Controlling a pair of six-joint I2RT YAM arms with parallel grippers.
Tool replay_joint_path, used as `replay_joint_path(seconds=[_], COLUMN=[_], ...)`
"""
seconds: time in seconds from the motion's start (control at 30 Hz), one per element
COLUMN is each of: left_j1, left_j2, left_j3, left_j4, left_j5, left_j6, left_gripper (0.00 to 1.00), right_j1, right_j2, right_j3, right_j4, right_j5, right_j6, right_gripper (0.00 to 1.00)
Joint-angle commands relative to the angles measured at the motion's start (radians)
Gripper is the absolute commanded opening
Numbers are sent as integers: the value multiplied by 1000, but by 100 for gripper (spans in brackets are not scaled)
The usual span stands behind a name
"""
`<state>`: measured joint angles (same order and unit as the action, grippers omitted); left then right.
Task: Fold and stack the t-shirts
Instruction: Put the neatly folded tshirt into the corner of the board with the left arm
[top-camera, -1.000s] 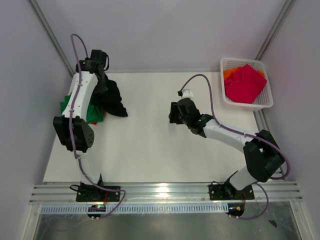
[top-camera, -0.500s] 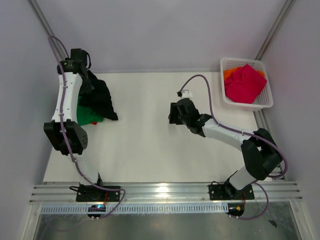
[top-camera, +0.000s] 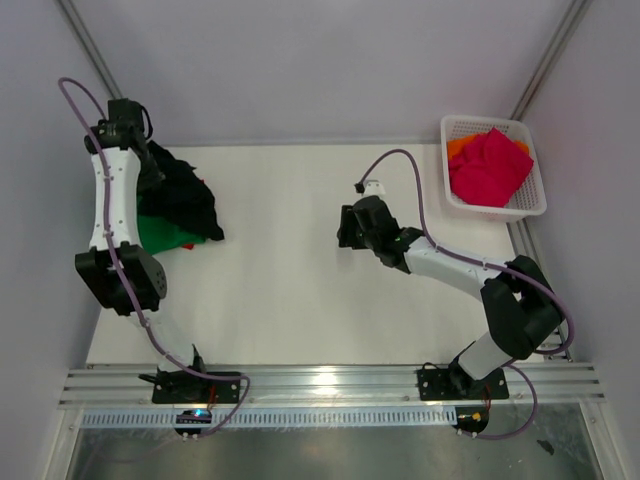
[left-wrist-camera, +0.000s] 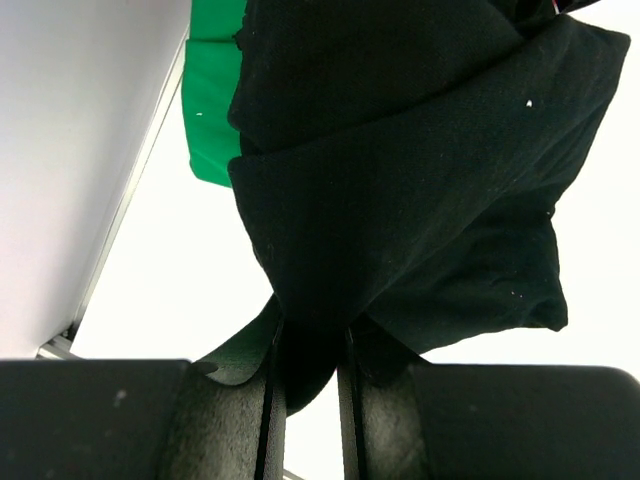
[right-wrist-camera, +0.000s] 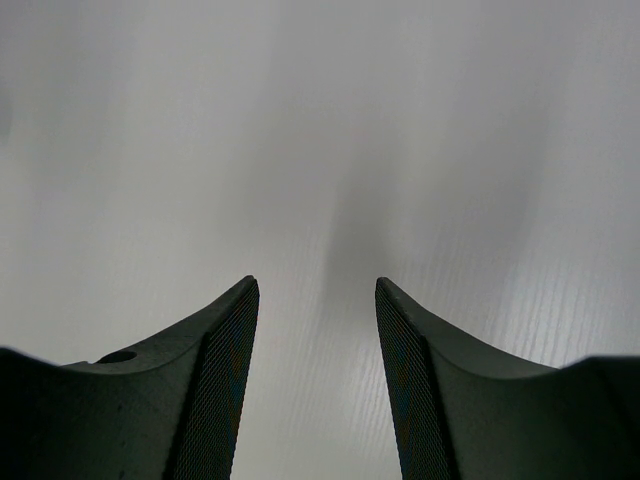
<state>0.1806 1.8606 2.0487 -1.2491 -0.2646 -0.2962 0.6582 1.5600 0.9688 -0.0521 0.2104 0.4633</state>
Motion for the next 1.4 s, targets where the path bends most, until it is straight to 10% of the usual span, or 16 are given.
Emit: replay_joint_path(seconds=[0.0, 0.33, 0.83, 1.13, 1.37], left_j1=[25, 155, 174, 188, 215], left_j2=[-12, -37, 88, 16, 35], left_j3=[-13, -219, 88, -353, -377], left_j4=[40, 135, 28, 194, 209], left_j5=[-9, 71, 44, -25, -47], left_j6=[25, -12, -18, -44, -60], left_gripper=[19, 18, 18, 16, 16], right_j1=[-9, -12, -23, -23, -23], right_j2=[-9, 5, 23, 41, 51], right_j3=[25, 47, 24, 39, 39], right_j4=[46, 44, 92, 89, 86], right_j5=[-2, -5, -17, -29, -34], right_j6=[3, 1, 38, 51, 55], right_gripper=[55, 55, 55, 55, 55])
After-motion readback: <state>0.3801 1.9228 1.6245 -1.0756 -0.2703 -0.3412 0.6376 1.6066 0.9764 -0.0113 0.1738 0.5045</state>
